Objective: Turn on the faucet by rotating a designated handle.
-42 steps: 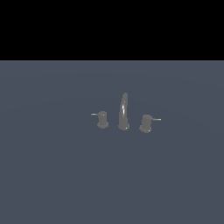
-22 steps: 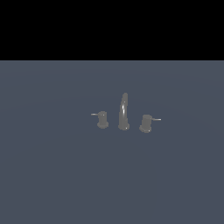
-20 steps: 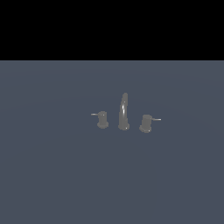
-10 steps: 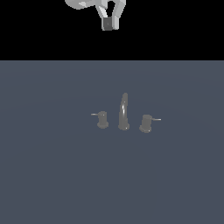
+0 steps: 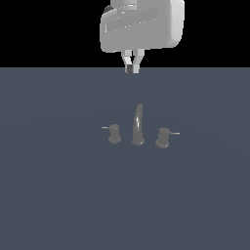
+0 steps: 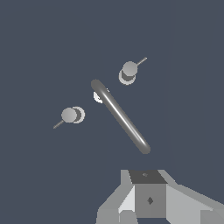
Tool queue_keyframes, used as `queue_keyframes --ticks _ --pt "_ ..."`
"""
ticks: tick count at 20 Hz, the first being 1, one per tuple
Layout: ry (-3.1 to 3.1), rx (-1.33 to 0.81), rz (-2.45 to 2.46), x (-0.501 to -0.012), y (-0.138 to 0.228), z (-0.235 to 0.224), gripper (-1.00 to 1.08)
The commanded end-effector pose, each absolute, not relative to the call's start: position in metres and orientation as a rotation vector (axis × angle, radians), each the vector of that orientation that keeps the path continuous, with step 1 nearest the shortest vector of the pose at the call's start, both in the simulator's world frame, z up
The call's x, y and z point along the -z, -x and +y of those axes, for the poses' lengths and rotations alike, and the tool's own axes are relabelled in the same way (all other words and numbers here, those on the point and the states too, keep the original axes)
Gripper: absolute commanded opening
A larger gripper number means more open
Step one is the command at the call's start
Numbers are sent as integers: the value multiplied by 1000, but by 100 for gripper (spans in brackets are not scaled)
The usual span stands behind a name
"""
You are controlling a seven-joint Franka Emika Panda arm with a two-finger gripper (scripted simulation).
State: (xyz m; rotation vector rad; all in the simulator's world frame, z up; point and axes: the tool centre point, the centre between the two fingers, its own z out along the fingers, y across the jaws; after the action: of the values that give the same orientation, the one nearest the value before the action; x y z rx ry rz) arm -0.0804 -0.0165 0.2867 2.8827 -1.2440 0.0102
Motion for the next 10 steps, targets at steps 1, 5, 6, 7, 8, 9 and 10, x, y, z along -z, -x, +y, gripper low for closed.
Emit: queue_keyframes --ticks 1,5,6,7,8,9,10 --pt "-2840 -10 -1340 -270 67 -24 -100" --pt "-2765 -9 -1489 -243 46 -37 -100" --pt "-2745 -9 -1526 -237 41 -41 -100" --pt "-2724 -9 -1563 -230 37 -45 -100" --pt "-2702 -8 -1600 -223 32 -49 -100" --pt "-2680 -8 -1637 -216 27 -54 -100" --pt "-2657 -8 -1674 -209 23 -58 -100"
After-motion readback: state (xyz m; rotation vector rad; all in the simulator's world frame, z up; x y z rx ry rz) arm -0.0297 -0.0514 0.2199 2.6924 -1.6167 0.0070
